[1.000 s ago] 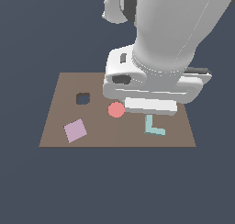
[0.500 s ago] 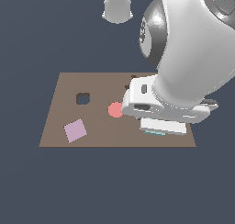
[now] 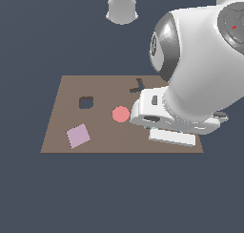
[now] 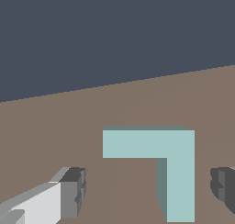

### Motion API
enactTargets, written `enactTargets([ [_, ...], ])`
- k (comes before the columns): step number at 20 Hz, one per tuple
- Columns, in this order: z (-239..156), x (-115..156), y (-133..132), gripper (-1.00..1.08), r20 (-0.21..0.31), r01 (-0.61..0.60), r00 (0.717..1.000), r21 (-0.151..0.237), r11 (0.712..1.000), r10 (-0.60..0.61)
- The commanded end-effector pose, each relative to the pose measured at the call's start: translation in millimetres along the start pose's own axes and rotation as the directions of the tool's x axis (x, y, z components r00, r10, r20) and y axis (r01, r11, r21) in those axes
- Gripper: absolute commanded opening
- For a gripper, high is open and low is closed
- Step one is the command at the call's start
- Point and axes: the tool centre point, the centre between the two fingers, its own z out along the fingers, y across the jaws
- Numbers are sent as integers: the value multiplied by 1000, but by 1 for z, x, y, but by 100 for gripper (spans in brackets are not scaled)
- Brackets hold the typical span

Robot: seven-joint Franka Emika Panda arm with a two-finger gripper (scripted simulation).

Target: Insert a designated object into the corresponding slot on a board.

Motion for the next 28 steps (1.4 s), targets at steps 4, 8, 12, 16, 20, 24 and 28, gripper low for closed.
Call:
enactTargets([
  [4, 2, 0, 0, 100, 0, 0, 1000, 0, 1000, 0],
  [8, 14, 0, 0, 100, 0, 0, 1000, 0, 1000, 0],
  [12, 20, 1, 0, 100, -1, -1, 1000, 0, 1000, 1],
  [16, 20, 1, 0, -100, -1, -1, 1000, 0, 1000, 1],
  [20, 20, 1, 0, -100, -1, -1, 1000, 0, 1000, 1],
  [24, 18, 1, 1, -100, -2, -2, 1000, 0, 1000, 2],
  [28, 16, 1, 1, -100, 0, -1, 1000, 0, 1000, 1],
])
